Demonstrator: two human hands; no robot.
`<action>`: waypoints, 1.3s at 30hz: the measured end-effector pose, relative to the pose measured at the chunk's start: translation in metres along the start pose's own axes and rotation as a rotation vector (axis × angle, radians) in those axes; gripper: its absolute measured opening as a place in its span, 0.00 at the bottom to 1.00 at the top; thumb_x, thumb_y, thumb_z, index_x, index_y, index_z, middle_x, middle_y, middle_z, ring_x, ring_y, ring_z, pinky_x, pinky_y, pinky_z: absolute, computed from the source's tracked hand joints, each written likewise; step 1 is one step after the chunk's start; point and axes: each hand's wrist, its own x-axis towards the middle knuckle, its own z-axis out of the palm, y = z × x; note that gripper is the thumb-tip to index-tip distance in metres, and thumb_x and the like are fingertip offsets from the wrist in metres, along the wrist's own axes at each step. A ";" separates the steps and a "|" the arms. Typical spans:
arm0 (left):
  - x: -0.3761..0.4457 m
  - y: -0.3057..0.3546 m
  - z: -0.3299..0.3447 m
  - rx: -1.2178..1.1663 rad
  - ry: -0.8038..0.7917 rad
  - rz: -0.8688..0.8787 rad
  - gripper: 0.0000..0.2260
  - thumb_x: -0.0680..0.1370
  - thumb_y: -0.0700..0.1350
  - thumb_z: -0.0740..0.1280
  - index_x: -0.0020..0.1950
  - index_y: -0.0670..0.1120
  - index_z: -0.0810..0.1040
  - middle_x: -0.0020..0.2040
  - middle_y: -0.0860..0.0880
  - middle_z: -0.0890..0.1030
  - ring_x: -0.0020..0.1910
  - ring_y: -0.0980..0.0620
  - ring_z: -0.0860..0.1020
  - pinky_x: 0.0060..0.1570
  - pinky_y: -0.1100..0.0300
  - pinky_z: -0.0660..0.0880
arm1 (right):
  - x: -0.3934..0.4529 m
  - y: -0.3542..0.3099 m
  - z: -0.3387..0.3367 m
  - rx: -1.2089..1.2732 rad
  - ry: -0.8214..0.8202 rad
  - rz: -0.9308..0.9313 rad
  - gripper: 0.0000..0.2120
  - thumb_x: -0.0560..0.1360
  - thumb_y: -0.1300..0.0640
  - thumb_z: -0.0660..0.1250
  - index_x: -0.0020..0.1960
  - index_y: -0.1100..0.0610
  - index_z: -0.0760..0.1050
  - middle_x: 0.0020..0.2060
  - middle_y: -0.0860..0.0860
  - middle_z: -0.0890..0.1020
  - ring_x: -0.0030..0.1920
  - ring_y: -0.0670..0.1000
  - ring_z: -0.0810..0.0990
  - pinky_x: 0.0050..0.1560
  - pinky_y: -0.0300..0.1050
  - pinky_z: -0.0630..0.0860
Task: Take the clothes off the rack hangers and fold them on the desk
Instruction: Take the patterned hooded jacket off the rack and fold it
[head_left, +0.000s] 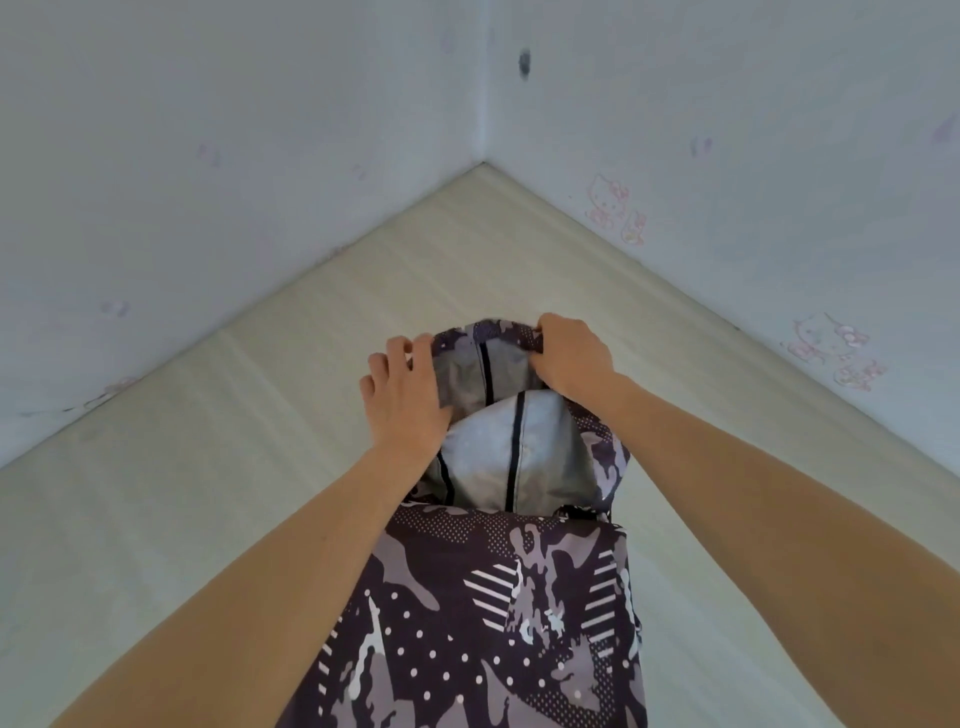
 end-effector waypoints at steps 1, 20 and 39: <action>0.003 -0.001 -0.004 -0.042 -0.014 -0.037 0.39 0.70 0.49 0.75 0.74 0.50 0.57 0.67 0.43 0.64 0.61 0.41 0.68 0.57 0.49 0.70 | 0.000 -0.002 -0.006 0.082 0.092 0.000 0.07 0.77 0.60 0.61 0.54 0.60 0.69 0.43 0.54 0.74 0.42 0.56 0.75 0.39 0.48 0.70; 0.028 -0.028 -0.102 -1.114 -0.696 -0.285 0.54 0.58 0.80 0.57 0.76 0.48 0.62 0.72 0.44 0.70 0.69 0.44 0.69 0.71 0.43 0.62 | -0.129 -0.037 -0.075 0.556 0.431 -0.447 0.05 0.74 0.57 0.58 0.48 0.54 0.63 0.49 0.54 0.71 0.43 0.46 0.71 0.44 0.36 0.70; -0.033 -0.004 -0.171 -1.061 -0.349 0.121 0.04 0.76 0.39 0.70 0.46 0.46 0.83 0.46 0.46 0.84 0.48 0.50 0.81 0.59 0.52 0.77 | -0.189 -0.021 -0.059 0.077 0.082 -0.076 0.52 0.67 0.43 0.75 0.78 0.50 0.46 0.71 0.57 0.61 0.69 0.59 0.62 0.69 0.61 0.62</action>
